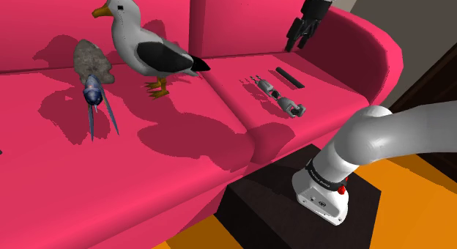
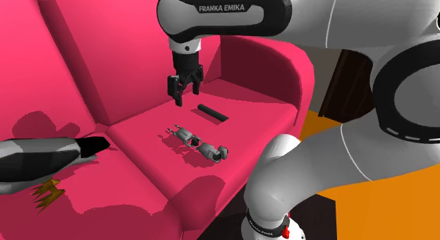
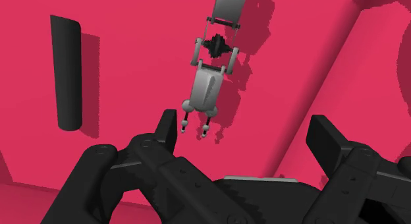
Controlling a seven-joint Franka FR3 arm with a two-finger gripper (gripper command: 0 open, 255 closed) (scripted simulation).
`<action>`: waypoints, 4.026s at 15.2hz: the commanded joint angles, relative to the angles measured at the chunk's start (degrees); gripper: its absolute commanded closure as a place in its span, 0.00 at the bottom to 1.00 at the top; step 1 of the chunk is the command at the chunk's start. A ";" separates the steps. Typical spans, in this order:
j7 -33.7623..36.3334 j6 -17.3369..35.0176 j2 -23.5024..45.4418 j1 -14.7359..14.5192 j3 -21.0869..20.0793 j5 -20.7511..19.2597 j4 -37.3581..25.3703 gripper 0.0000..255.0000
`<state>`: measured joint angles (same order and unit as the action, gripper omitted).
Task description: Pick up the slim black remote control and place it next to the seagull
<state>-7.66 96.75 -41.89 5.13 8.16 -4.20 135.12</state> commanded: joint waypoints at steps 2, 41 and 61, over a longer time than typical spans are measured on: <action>-1.47 3.71 2.91 1.38 3.01 -1.05 0.98 0.00; -19.57 29.93 38.59 6.98 25.10 7.29 -3.74 1.00; -16.43 19.93 33.25 7.12 24.16 3.88 -9.30 1.00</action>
<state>-24.18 117.50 -8.52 12.25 32.37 -0.26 126.52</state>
